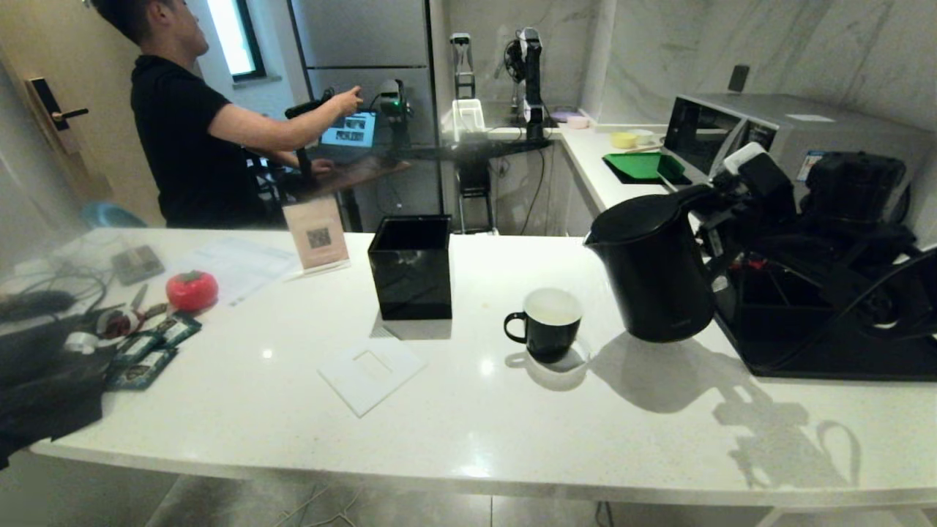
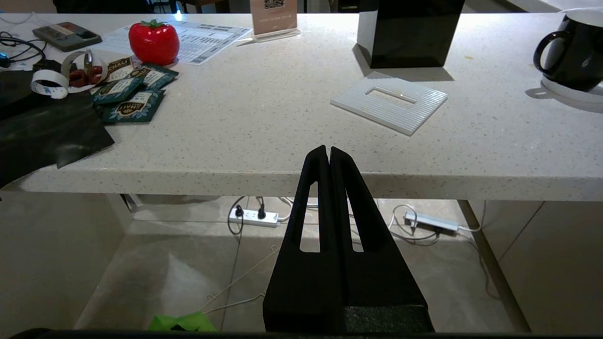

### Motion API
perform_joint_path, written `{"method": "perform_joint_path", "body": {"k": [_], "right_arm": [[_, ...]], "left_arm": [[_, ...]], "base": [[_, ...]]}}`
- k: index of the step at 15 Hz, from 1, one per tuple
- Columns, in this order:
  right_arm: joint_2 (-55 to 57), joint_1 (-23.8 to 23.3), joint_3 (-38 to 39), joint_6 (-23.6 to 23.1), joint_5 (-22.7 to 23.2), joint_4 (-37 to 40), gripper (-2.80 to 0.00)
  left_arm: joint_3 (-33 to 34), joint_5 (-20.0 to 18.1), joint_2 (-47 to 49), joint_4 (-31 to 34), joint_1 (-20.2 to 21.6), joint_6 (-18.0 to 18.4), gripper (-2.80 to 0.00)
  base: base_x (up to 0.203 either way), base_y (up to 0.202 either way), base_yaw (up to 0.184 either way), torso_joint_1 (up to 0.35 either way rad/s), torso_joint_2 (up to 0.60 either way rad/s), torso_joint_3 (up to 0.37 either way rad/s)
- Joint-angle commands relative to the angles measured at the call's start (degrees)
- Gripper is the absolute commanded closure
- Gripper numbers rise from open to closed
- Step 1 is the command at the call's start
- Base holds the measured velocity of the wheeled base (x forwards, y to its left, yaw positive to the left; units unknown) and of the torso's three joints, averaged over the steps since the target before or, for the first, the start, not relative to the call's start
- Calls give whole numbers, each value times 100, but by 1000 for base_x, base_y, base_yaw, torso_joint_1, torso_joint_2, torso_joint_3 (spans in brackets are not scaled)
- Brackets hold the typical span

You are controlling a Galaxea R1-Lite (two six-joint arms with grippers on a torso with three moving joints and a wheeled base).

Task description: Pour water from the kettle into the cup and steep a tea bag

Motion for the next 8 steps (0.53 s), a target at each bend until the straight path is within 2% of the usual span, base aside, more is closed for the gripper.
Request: {"method": "perform_joint_path", "body": {"k": [1,6,8], "right_arm": [[-72,-103,52,191,3,-27,0],[-208,-355,313,1017,0,-62,0],[-258,-416,412,1353,-240,-69,0]], "left_arm": [[0,0,0,-2,0,1,0],[0,0,0,-2,0,1,0],[0,0,0,-2,0,-6,0]], "base": [[0,0,0,0,0,0],[0,0,0,0,0,0],[0,0,0,0,0,0]]}}
